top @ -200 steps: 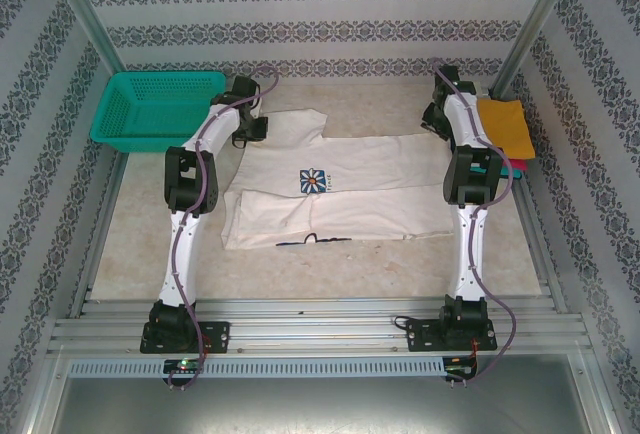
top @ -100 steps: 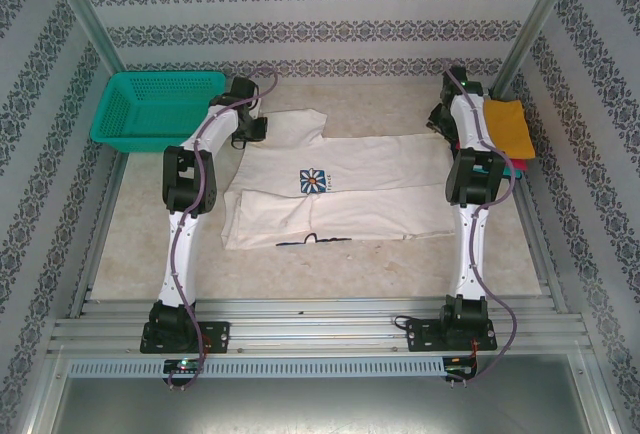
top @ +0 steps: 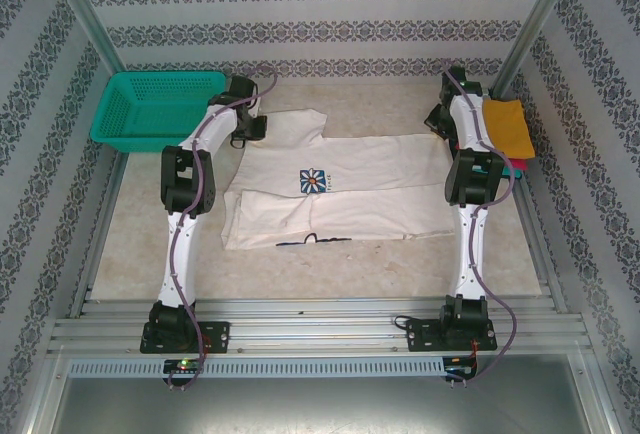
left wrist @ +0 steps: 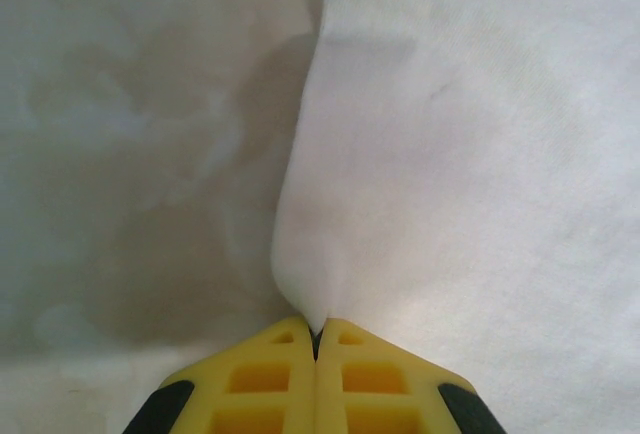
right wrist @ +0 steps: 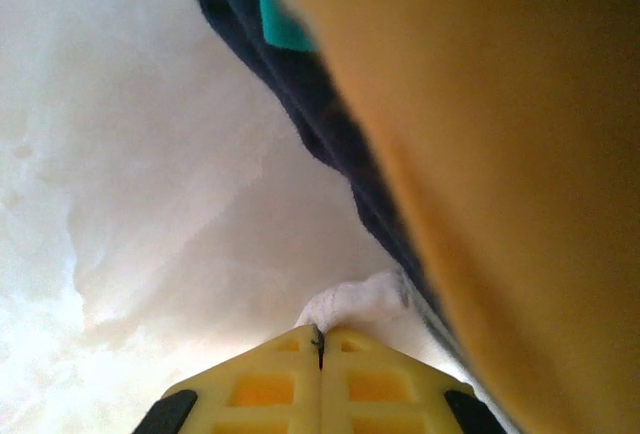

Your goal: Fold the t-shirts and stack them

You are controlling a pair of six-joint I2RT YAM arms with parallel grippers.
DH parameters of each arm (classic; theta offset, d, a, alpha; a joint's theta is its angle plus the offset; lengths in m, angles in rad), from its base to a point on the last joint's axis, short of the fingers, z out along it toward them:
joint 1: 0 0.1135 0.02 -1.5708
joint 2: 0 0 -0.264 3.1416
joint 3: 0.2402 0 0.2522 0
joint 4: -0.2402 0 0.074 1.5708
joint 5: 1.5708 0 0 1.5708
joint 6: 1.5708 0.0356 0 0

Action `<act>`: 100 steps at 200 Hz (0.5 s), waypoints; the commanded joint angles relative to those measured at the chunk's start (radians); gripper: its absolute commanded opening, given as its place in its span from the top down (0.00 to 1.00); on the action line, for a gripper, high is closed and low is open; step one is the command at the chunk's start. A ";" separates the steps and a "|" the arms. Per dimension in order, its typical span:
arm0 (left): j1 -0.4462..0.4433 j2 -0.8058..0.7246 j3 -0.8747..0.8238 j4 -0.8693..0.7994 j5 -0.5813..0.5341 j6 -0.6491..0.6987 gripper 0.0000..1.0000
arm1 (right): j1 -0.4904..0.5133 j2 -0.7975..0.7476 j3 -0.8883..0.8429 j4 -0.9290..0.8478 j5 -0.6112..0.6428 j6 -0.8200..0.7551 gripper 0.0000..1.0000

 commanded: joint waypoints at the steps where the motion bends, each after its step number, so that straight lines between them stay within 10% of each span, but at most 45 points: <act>1: 0.011 -0.058 -0.013 0.016 0.005 0.007 1.00 | 0.027 -0.049 -0.053 -0.003 0.040 -0.037 1.00; 100: 0.010 -0.223 -0.103 0.070 0.024 -0.017 1.00 | 0.053 -0.425 -0.523 0.294 0.105 -0.096 1.00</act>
